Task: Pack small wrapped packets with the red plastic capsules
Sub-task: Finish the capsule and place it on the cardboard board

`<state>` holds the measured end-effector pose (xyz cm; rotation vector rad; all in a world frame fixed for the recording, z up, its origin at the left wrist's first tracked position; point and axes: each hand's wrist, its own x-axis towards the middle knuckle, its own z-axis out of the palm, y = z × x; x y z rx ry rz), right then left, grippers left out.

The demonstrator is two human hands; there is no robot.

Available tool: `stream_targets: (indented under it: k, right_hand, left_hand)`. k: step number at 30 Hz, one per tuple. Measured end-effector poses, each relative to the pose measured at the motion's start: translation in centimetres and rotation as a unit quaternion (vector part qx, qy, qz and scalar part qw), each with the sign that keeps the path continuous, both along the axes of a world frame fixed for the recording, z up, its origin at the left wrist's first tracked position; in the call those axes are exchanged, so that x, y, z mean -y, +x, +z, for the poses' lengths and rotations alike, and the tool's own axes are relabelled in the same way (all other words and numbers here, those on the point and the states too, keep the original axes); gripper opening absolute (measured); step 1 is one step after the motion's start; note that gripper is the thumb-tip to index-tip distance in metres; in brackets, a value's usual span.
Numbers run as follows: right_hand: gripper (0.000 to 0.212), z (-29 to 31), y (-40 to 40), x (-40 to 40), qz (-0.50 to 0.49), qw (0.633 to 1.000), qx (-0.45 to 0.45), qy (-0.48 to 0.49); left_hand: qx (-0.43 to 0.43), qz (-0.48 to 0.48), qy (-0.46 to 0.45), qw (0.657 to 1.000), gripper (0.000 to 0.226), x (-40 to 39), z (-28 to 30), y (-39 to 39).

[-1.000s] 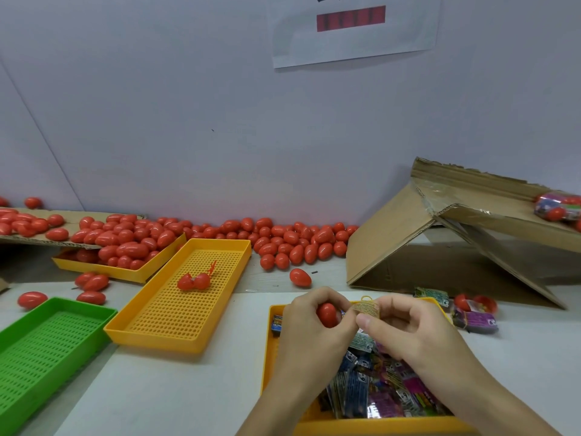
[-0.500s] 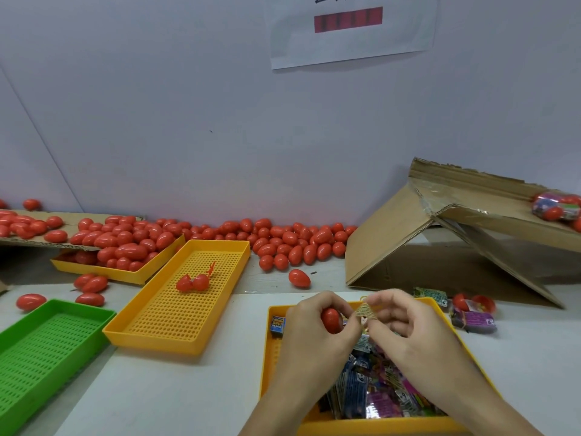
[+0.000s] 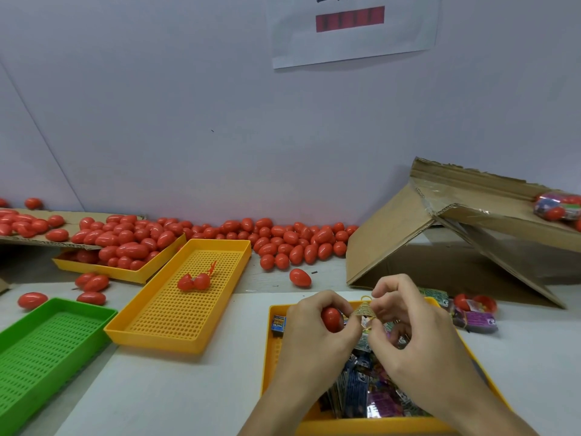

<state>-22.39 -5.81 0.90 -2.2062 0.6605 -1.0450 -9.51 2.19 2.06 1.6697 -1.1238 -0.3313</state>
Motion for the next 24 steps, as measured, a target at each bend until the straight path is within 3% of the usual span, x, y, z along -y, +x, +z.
stream_targets:
  k: [5, 10, 17, 24]
  right_hand:
    - [0.041, 0.3, -0.3, 0.1, 0.026, 0.997, -0.035, -0.062]
    - [0.021, 0.7, -0.8, 0.2, 0.05, 0.989, -0.082, -0.114]
    - [0.021, 1.0, -0.8, 0.3, 0.03, 0.976, -0.098, -0.19]
    - [0.027, 1.1, -1.2, 0.2, 0.038, 0.972, -0.115, -0.2]
  left_hand:
    - [-0.014, -0.003, 0.001, 1.0, 0.015, 0.0, 0.0, 0.1]
    - [-0.047, -0.017, 0.012, 0.999, 0.013, 0.1, 0.1, 0.2]
    - [-0.061, 0.01, 0.024, 0.998, 0.022, 0.2, -0.1, 0.5]
    - [-0.037, 0.053, 0.033, 0.997, 0.02, 0.3, -0.1, 0.6]
